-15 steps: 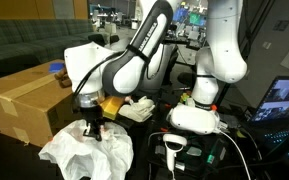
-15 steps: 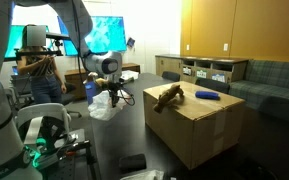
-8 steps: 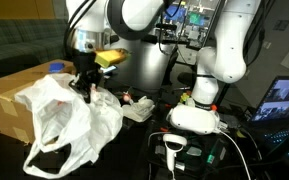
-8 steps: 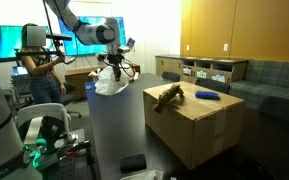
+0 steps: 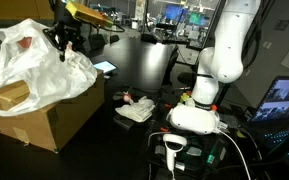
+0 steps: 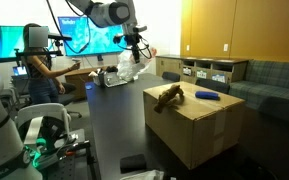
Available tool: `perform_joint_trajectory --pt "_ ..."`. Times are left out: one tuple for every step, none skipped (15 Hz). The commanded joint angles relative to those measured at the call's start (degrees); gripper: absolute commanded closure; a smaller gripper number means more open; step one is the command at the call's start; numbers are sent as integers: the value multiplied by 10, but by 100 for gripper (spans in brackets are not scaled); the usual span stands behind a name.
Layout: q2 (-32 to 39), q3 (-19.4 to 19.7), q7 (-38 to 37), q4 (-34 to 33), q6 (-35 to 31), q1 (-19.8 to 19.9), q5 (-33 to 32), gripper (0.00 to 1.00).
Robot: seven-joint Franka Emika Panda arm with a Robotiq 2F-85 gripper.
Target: Put the turnip plushie on the table, then the moose on the box, then the white towel on the table, then the blue sponge on the box, then the duster on the table, lastly, the plastic on the box
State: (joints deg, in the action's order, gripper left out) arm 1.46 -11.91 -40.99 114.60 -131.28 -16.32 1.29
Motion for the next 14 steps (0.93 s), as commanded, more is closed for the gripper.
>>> perform_joint_trajectory --pt "81 4 -43 -121 27 15 -10 99" --pt "105 9 -53 -153 34 16 -10 99" --pt "125 14 -62 -181 41 16 -8 99" --pt "145 20 -72 -212 55 15 -2 99" --pt "166 26 -85 -239 67 13 0 99" --pt "188 33 -99 -270 80 11 0 99" --pt "209 40 -116 -298 95 10 0 99" --pt "229 46 -129 -326 110 9 3 99" --pt "249 52 -142 -353 125 10 8 99" --pt "268 58 -157 -379 138 8 7 99" --pt "286 65 -173 -403 149 7 7 99" --pt "306 71 -189 -430 161 7 7 99" --pt "321 76 -206 -450 169 6 7 99" --pt "336 81 -220 -469 177 5 8 99"
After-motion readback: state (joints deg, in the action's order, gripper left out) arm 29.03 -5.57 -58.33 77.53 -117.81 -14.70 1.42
